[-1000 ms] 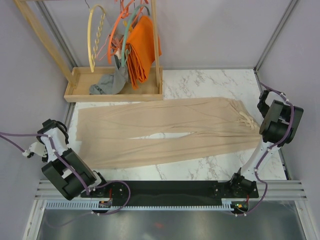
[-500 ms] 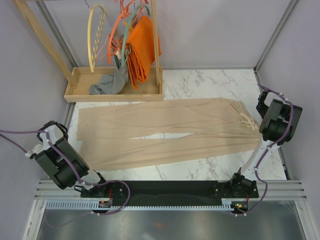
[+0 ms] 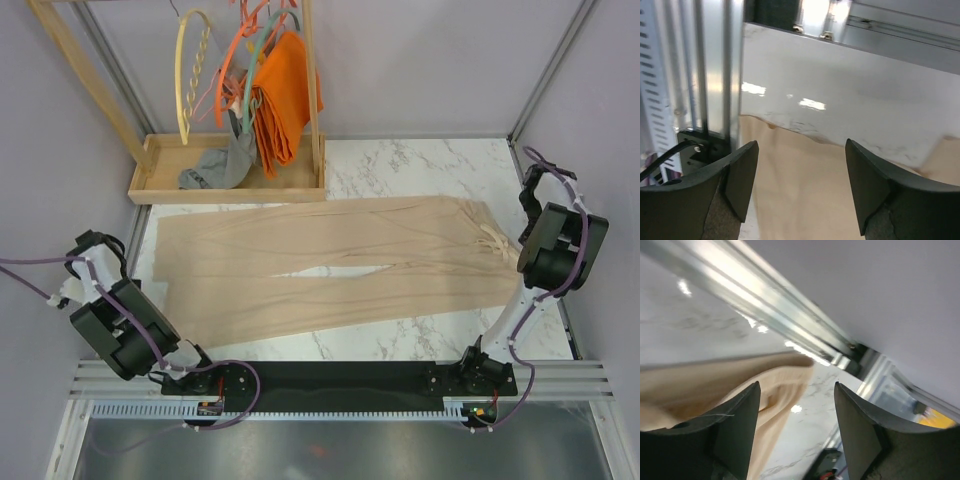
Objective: Place the trousers on the hanger
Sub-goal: Flatten out the trousers at the center of the board.
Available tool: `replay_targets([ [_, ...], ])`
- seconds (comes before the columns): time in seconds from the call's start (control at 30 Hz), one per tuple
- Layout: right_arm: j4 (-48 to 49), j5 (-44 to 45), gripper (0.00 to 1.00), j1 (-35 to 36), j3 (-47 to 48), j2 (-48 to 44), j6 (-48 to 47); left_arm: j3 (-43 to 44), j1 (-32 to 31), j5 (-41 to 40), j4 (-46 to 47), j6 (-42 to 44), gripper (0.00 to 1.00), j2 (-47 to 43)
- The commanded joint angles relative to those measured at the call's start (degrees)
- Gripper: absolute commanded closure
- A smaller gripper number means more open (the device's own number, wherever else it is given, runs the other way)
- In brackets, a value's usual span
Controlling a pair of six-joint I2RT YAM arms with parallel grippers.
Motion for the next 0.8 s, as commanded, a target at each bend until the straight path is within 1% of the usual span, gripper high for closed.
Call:
replay_targets([
  [0.0, 9.04, -14.47, 0.32, 5.43, 1.86, -7.93, -2.36, 6.32, 0.37, 7.07, 3.82, 3.67, 0.22, -2.48],
  [0.03, 10.62, -16.7, 0.33, 8.66, 2.38, -7.94, -2.63, 6.86, 0.37, 13.01, 4.97, 4.82, 0.21, -2.66],
  [0.07, 11.25, -17.33, 0.33, 10.09, 3.61, -6.89, -2.46, 7.3, -0.07, 16.2, 6.11, 6.31, 0.19, -3.09],
  [0.1, 11.34, -17.86, 0.34, 11.41, 6.4, -6.19, -1.76, 7.39, -0.68, 21.8, 9.6, 7.02, 0.09, -3.44],
  [0.13, 11.69, -20.91, 0.35, 13.16, 7.39, -5.05, -0.89, 7.3, -1.3, 23.77, 11.21, 7.89, 0.05, -4.14],
  [0.2, 13.19, -23.21, 0.38, 14.84, 9.76, -4.16, 0.43, 7.13, -4.02, 26.16, 14.2, 9.66, 0.06, -4.41],
  [0.23, 13.71, -25.83, 0.39, 16.41, 10.29, -3.64, 1.66, 7.04, -5.42, 26.34, 16.21, 9.66, 0.09, -4.5],
  [0.27, 14.93, -27.25, 0.41, 17.13, 10.82, -2.59, 2.19, 7.04, -8.04, 26.69, 17.19, 10.1, 0.14, -4.15],
  [0.3, 15.29, -27.88, 0.43, 17.83, 12.13, -1.97, 2.72, 7.21, -9.38, 26.86, 17.89, 10.27, 0.17, -3.72],
  [0.33, 15.73, -29.19, 0.44, 19.49, 12.58, -0.92, 3.33, 7.47, -12.09, 26.95, 19.21, 10.97, 0.19, -3.1],
  [0.37, 17.04, -30.25, 0.44, 20.11, 12.85, -0.39, 3.51, 8.43, -13.42, 27.3, 19.83, 11.68, 0.3, -1.53],
  [0.43, 18.11, -32.09, 0.47, 21.61, 13.29, 1.63, 3.87, 10.19, -16.57, 27.83, 20.62, 13.95, 0.42, 0.67],
  [0.47, 18.81, -34.71, 0.49, 21.7, 13.38, 2.42, 4.48, 12.29, -17.12, 27.83, 20.8, 14.84, 0.55, 2.94],
  [0.5, 18.81, -35.61, 0.54, 21.88, 14.07, 3.39, 5.01, 13.18, -17.47, 29.49, 20.63, 15.28, 0.63, 4.27],
  [0.57, 19.6, -36.23, 0.59, 22.32, 14.52, 5.42, 6.15, 14.67, -17.56, 31.34, 21.32, 15.11, 0.72, 5.77],
  [0.6, 20.21, -36.15, 0.63, 22.41, 14.52, 5.77, 6.33, 15.03, -17.56, 33.52, 21.85, 15.2, 0.73, 7.52],
  [0.7, 22.24, -36.5, 0.65, 22.67, 14.87, 7.0, 6.59, 17.49, -17.83, 37.83, 23.17, 16.16, 0.74, 11.47],
  [0.77, 22.16, -35.71, 0.65, 22.67, 15.13, 8.32, 6.51, 19.5, -17.91, 38.9, 23.26, 15.9, 0.73, 13.68],
])
